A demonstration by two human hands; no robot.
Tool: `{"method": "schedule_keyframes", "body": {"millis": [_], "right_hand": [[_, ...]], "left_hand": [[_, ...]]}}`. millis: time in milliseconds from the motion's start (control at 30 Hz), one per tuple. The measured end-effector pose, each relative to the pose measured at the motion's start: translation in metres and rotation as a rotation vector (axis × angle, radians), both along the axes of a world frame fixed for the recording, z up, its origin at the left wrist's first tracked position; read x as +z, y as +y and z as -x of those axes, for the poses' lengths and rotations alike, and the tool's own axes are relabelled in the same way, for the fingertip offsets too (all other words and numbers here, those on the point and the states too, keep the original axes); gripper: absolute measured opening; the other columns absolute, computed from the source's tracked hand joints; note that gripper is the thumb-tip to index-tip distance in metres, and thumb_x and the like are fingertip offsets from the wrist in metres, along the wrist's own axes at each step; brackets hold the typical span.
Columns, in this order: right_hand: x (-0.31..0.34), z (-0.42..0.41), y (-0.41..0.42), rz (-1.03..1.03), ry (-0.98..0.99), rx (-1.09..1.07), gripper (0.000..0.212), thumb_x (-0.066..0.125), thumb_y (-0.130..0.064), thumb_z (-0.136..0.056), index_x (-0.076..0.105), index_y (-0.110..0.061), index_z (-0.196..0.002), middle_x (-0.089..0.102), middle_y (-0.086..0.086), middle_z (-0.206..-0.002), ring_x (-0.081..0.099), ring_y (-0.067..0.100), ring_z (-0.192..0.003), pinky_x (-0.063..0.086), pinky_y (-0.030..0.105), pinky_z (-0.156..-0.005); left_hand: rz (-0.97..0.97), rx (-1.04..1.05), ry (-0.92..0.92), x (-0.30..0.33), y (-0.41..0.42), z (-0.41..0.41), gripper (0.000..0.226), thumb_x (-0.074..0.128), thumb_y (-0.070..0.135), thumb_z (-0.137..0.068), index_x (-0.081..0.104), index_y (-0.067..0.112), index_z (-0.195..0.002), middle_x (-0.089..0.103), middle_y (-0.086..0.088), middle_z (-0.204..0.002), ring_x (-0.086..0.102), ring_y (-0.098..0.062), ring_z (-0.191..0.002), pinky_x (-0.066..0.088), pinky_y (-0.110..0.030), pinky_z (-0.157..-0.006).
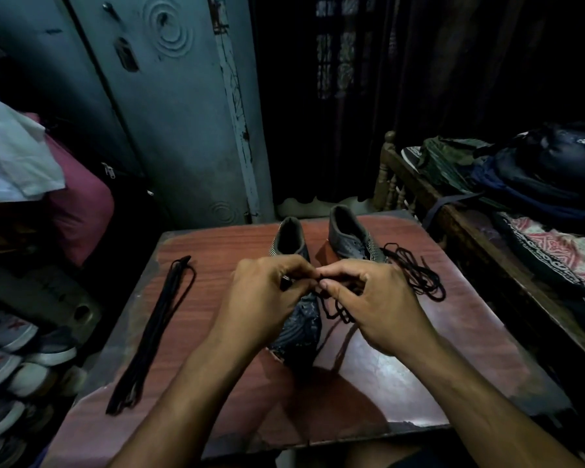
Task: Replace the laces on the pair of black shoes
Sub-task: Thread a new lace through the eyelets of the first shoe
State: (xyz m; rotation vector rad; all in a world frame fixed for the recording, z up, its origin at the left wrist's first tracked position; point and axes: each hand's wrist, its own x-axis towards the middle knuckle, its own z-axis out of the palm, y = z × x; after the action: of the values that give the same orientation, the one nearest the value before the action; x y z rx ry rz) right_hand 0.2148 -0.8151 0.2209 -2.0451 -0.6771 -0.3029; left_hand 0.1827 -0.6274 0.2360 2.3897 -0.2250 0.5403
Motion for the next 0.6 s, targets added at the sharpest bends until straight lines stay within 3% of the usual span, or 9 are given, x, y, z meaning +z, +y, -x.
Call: {"method": "schedule_keyframes", "body": {"millis": [100,167,300,400,467,533,600], "right_hand": [[0.002,-0.003,0.002,0.041,-0.017,-0.017,0.017,0.073,-0.016,-0.093,0.079,-0.023,-0.107,0.074,-0.018,-0.094,0.068,-0.006,-0.089,0.053,0.015,-0.079],[0.004,-0.006,0.004,0.045,-0.01,-0.005,0.017,0.072,-0.015,-0.093,0.079,-0.022,-0.107,0.074,-0.017,-0.094,0.067,-0.005,-0.088,0.052,0.013,-0.077],[0.005,-0.016,0.009,0.04,-0.006,0.011,0.015,0.073,-0.014,-0.093,0.079,-0.02,-0.105,0.073,-0.015,-0.096,0.066,-0.005,-0.09,0.047,0.007,-0.076],[0.002,-0.027,0.013,0.027,-0.016,-0.023,0.011,0.074,-0.018,-0.092,0.08,-0.02,-0.101,0.072,-0.017,-0.095,0.065,-0.005,-0.091,0.047,0.008,-0.077],[-0.002,-0.035,0.014,-0.021,0.02,-0.038,0.011,0.075,-0.018,-0.092,0.08,-0.02,-0.1,0.073,-0.016,-0.095,0.068,-0.003,-0.09,0.053,0.017,-0.081],[-0.008,-0.043,0.014,-0.081,0.092,-0.039,0.012,0.075,-0.015,-0.091,0.08,-0.02,-0.101,0.075,-0.013,-0.096,0.071,0.001,-0.088,0.058,0.027,-0.085],[-0.012,-0.05,0.015,-0.135,0.169,-0.04,0.014,0.075,-0.01,-0.091,0.08,-0.019,-0.1,0.076,-0.009,-0.095,0.074,0.004,-0.083,0.06,0.03,-0.083]], "left_hand": [[-0.114,0.051,-0.098,-0.009,0.001,-0.004,0.024,0.079,0.031,-0.087,0.07,0.041,-0.107,0.077,0.016,-0.089,0.073,-0.004,-0.079,0.061,-0.035,-0.067],[-0.164,0.071,-0.155,-0.012,0.003,-0.006,0.026,0.076,0.037,-0.089,0.065,0.044,-0.112,0.077,0.015,-0.089,0.073,-0.01,-0.078,0.059,-0.038,-0.062],[-0.166,0.107,-0.235,-0.018,0.003,-0.009,0.018,0.066,0.041,-0.091,0.072,0.04,-0.109,0.077,0.013,-0.091,0.073,-0.011,-0.076,0.058,-0.038,-0.059],[0.093,0.101,-0.186,-0.027,0.006,-0.017,0.045,0.075,0.026,-0.092,0.061,0.041,-0.132,0.073,0.015,-0.119,0.071,-0.002,-0.1,0.061,-0.031,-0.083],[0.19,0.043,-0.03,-0.043,0.016,-0.024,0.064,0.076,0.03,-0.09,0.046,0.047,-0.143,0.062,0.017,-0.136,0.061,0.002,-0.12,0.055,-0.031,-0.099],[0.19,-0.058,0.167,-0.064,0.027,-0.028,0.074,0.075,0.043,-0.085,0.034,0.054,-0.147,0.054,0.018,-0.146,0.051,0.002,-0.133,0.048,-0.037,-0.11],[0.112,-0.079,0.252,-0.086,0.034,-0.03,0.086,0.074,0.051,-0.08,0.026,0.05,-0.152,0.049,0.015,-0.151,0.046,0.0,-0.138,0.041,-0.033,-0.115]]}}
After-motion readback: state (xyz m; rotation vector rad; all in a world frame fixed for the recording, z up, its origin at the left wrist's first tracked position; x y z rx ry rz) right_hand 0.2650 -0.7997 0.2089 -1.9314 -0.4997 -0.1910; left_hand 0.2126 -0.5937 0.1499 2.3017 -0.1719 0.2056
